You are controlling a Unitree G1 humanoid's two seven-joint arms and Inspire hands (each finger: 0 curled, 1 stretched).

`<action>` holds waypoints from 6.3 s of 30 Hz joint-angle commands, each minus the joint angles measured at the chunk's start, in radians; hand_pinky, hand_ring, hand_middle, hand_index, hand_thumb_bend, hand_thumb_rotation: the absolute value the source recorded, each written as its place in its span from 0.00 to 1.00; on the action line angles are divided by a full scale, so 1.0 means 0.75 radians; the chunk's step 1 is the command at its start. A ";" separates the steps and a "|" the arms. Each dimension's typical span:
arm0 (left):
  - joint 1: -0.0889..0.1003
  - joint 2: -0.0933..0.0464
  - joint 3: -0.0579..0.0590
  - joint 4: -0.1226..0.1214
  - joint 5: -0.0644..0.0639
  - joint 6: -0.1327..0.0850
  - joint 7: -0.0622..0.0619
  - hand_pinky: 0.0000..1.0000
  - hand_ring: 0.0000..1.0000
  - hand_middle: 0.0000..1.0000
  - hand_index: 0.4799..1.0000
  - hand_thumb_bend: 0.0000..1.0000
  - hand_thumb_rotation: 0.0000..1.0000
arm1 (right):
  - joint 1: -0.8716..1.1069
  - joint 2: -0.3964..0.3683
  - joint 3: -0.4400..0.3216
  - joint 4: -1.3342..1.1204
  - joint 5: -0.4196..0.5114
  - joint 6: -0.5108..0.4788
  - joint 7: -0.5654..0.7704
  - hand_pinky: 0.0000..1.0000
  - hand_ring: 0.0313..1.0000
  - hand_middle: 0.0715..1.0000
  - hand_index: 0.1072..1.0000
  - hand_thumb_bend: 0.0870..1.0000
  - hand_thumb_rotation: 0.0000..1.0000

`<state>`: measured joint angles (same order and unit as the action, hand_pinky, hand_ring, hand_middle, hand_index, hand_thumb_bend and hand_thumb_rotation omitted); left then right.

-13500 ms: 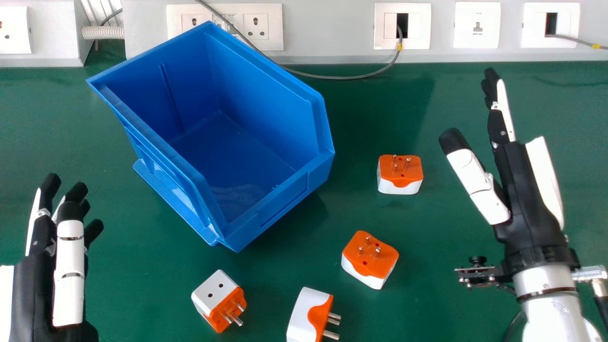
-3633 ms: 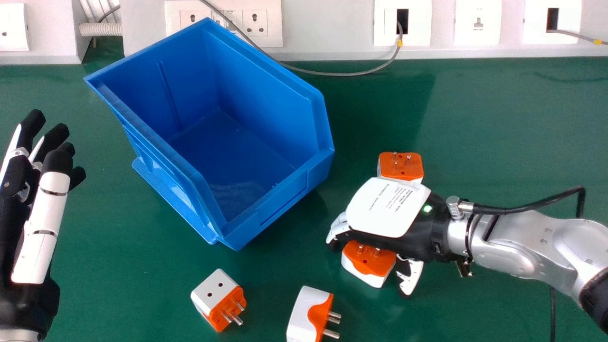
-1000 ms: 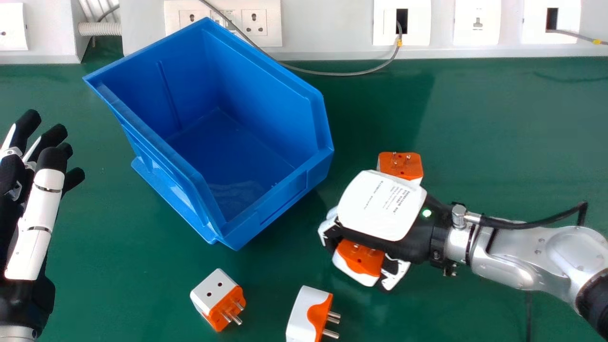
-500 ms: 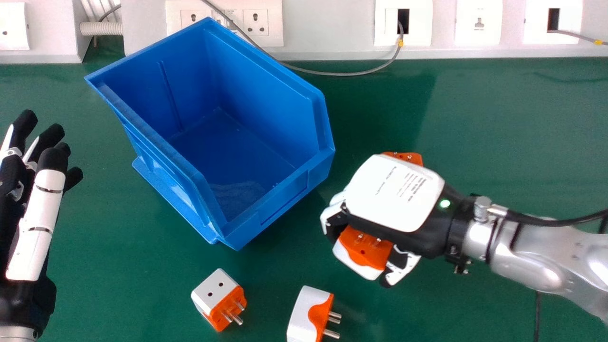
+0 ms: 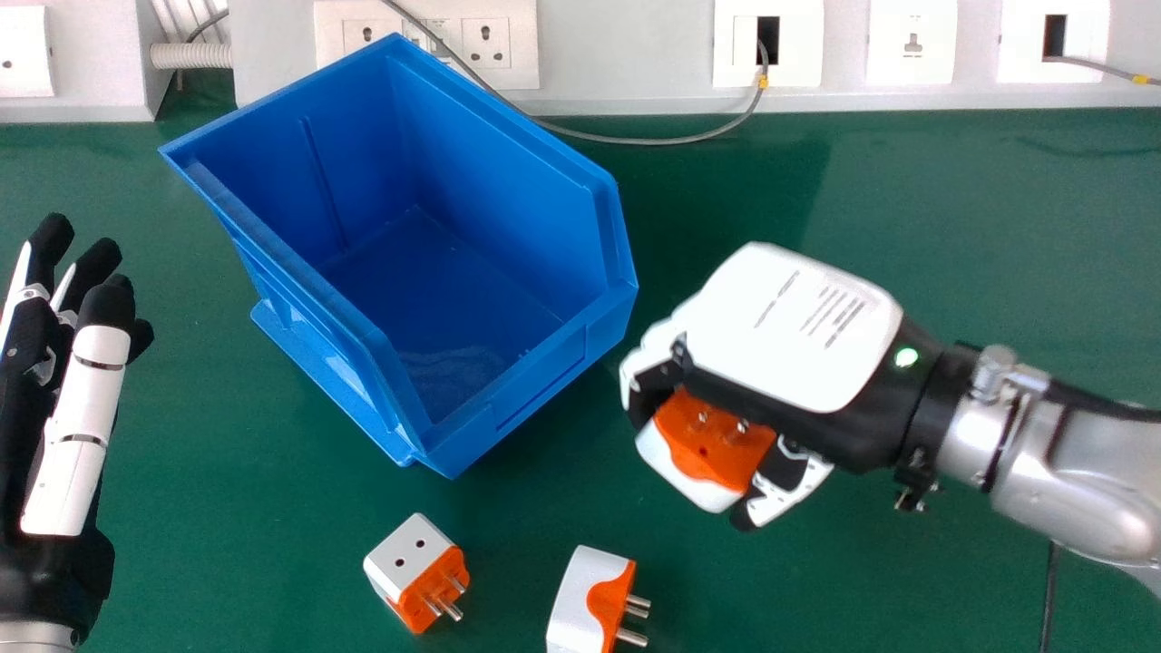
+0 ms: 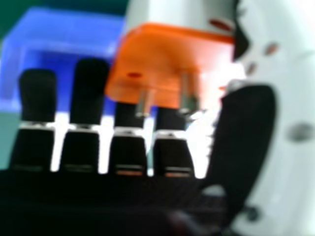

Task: Pick all objects and put in blue box

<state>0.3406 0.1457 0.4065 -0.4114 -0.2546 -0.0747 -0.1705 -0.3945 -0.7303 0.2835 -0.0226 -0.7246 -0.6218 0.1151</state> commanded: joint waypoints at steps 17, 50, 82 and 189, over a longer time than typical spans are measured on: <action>-0.001 0.008 -0.012 -0.049 0.010 -0.008 0.016 0.92 0.95 0.95 0.95 0.52 0.75 | -0.157 0.267 -0.020 0.023 0.018 -0.029 -0.066 0.34 0.42 0.47 0.39 0.45 0.00; 0.005 -0.001 -0.027 -0.081 0.013 -0.006 0.050 0.89 0.94 0.94 0.94 0.53 0.77 | -1.063 0.878 0.373 1.358 -0.289 0.364 -0.507 0.34 0.42 0.46 0.42 0.45 0.00; 0.057 -0.033 -0.059 -0.152 0.053 0.003 0.101 0.82 0.89 0.90 0.86 0.53 0.74 | -1.192 1.075 0.668 1.743 -0.337 0.586 -0.563 0.33 0.40 0.45 0.44 0.46 0.00; -0.022 -0.020 -0.050 -0.087 0.049 0.007 0.072 0.86 0.91 0.91 0.89 0.50 0.76 | -0.401 0.523 0.273 0.293 -0.175 0.457 -0.431 0.57 0.73 0.76 0.71 0.67 0.00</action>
<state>0.3237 0.1240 0.3620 -0.4716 -0.2158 -0.0379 -0.1105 -0.7188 -0.3250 0.5172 0.2644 -0.8734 -0.2644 -0.2077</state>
